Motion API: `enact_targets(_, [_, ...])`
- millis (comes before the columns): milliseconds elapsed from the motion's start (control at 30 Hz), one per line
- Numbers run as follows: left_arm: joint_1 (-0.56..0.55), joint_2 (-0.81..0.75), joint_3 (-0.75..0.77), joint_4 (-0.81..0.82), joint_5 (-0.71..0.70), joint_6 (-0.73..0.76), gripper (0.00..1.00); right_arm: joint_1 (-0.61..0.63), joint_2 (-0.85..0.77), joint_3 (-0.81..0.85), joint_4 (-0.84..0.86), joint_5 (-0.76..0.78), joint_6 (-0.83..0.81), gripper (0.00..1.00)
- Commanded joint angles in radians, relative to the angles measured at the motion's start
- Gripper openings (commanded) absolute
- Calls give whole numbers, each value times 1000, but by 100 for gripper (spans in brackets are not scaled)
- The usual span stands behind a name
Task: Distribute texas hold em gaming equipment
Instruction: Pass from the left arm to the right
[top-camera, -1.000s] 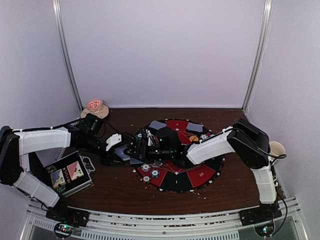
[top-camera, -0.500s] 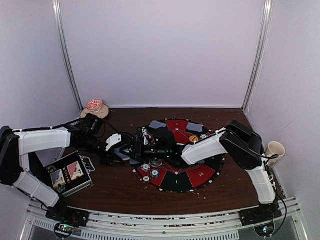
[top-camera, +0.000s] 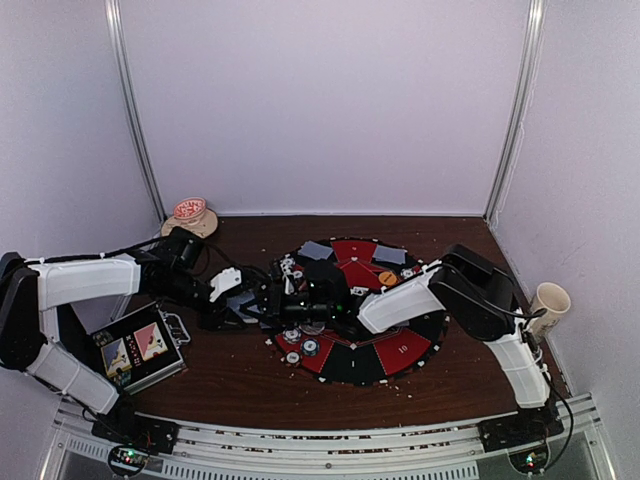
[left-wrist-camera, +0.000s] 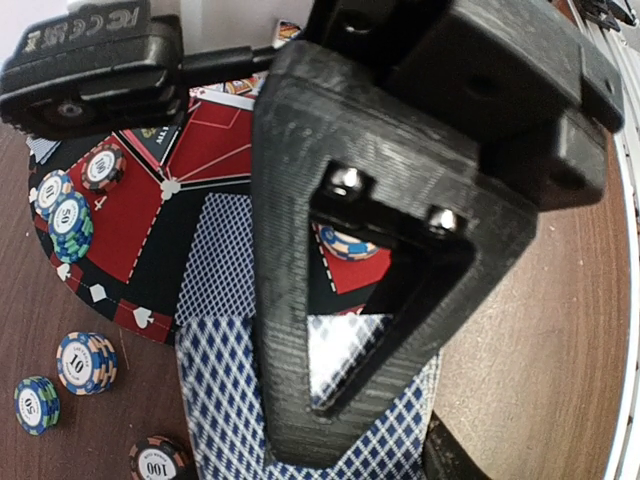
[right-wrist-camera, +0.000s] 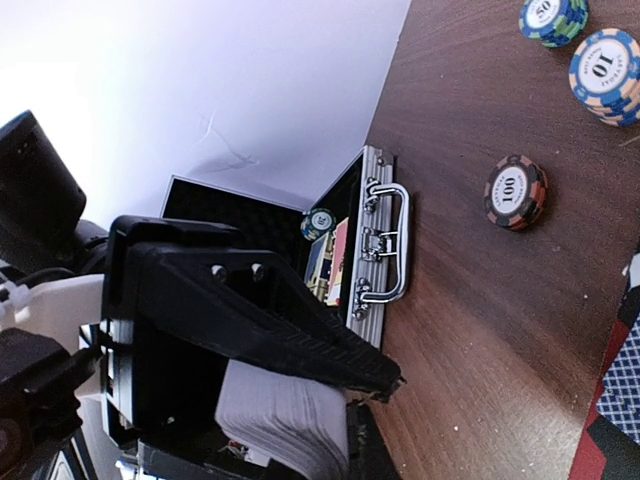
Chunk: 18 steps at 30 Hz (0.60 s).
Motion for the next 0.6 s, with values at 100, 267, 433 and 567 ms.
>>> enact_targets(100, [-4, -15, 7, 38, 62, 5, 53, 7, -2, -21, 171, -9, 65, 0])
enact_targets(267, [-4, -17, 4, 39, 58, 6, 81, 7, -32, -61, 213, 10, 78, 0])
enact_targets(433, [-3, -35, -1, 39, 57, 8, 98, 2, -69, -104, 208, 33, 64, 0])
enact_targets(567, [-4, -67, -7, 39, 57, 8, 98, -14, -123, -174, 210, 64, 54, 0])
